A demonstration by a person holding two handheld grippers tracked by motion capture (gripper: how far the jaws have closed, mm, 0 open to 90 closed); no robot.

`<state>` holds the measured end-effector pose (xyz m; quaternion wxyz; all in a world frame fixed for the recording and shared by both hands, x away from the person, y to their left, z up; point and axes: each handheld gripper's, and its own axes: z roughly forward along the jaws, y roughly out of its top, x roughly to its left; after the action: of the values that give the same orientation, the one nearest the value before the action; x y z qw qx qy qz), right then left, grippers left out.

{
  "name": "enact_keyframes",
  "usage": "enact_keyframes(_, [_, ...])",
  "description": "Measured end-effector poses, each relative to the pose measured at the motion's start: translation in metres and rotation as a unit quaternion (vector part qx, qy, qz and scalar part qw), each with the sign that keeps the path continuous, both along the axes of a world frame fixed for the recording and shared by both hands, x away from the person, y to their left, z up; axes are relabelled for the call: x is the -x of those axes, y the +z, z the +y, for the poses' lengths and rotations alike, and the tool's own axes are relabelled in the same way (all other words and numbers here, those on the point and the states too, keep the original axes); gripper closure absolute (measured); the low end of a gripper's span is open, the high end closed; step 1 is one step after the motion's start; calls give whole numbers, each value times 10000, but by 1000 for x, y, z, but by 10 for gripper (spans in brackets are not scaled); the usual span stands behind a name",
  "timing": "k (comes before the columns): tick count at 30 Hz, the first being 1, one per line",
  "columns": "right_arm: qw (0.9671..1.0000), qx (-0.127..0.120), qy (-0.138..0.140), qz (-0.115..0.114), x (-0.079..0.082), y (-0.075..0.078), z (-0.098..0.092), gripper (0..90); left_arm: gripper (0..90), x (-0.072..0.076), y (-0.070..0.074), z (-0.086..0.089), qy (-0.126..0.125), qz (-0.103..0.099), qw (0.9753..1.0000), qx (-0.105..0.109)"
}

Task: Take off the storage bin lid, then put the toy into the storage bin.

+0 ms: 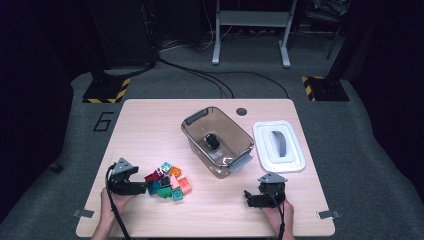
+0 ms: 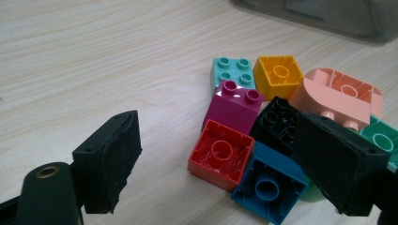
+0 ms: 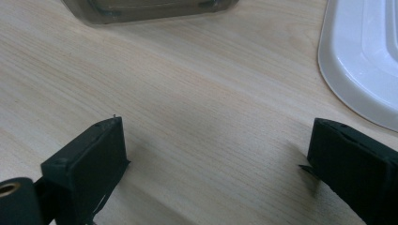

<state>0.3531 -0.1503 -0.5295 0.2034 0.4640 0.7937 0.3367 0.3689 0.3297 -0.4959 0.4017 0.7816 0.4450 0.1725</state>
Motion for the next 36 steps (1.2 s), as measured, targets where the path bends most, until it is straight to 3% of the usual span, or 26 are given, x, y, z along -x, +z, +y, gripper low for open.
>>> enact_keyframes(8, [10000,-46,-33,-4,0,0,-1,52,241,-2,-8,0,60,54,9999,114])
enact_keyframes(12, [10000,-44,-40,-6,0,0,-1,52,251,-1,-7,0,37,-15,9999,155])
enact_keyframes(19, [10000,-24,-40,-15,0,0,-1,53,283,1,-7,-3,-91,-16,10000,30])
enact_keyframes(26, [10000,-25,-43,-5,0,0,-1,53,307,-5,-10,-2,71,-49,9999,108])
enact_keyframes(29, [10000,-22,-42,-15,0,0,-1,53,312,-12,-11,0,175,48,9997,144])
enact_keyframes(31, [10000,-16,-43,-17,0,0,-1,53,314,-16,-15,0,107,172,9997,155])
enact_keyframes(34, [10000,-15,-39,-24,0,0,-1,53,313,-16,-17,0,88,204,9996,194])
enact_keyframes(36, [10000,-14,-38,-26,0,0,-1,53,326,-16,-17,0,113,208,9997,103])
